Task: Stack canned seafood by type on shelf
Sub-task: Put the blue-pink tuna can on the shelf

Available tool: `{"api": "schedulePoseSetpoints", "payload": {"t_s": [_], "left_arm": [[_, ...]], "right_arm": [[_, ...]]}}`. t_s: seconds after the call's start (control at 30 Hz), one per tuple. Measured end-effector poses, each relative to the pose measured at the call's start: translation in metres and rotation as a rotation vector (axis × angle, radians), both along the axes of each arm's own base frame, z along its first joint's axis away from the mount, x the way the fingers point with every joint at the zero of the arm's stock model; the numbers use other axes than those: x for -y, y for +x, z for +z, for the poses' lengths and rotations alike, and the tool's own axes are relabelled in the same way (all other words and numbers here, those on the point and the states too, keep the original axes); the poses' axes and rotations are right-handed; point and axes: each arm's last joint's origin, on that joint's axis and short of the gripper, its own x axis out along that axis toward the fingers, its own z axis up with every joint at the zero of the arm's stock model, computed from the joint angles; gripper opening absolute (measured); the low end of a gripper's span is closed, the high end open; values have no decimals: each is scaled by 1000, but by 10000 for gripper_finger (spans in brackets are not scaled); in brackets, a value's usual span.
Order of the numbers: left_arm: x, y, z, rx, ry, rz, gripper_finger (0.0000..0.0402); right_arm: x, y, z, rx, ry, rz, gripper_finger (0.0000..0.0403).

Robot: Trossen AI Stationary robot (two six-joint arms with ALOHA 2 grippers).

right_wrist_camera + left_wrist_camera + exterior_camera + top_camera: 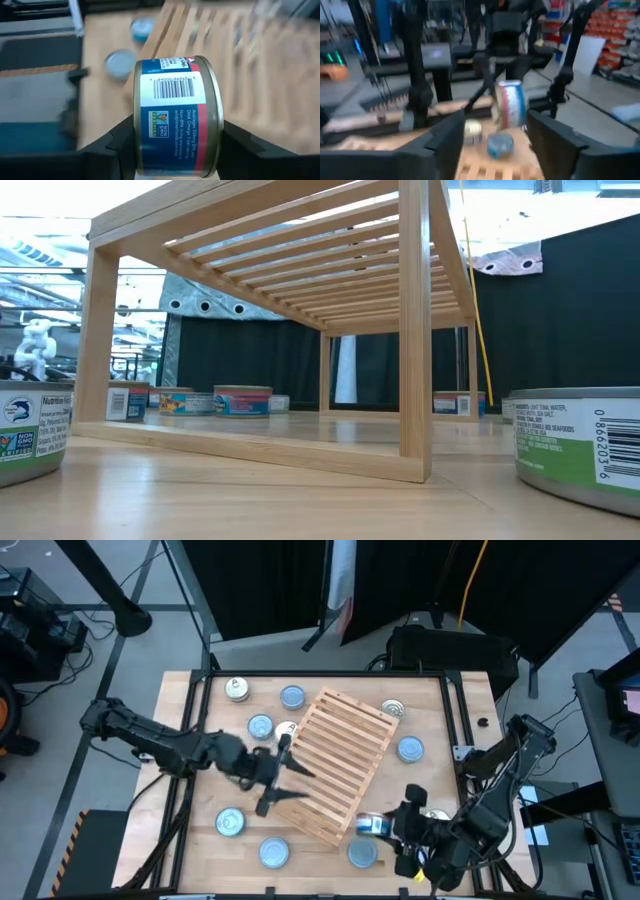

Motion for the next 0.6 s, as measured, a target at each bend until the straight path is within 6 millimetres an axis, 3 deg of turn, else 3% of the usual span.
{"api": "schedulePoseSetpoints", "payload": {"t_s": [0.27,0.6], "left_arm": [[45,-7,-4,98,214,218,311],[66,10,-28,109,344,346,322]], "right_arm": [[8,21,18,134,-378,63,189],[17,51,27,187,-421,132,193]]}}
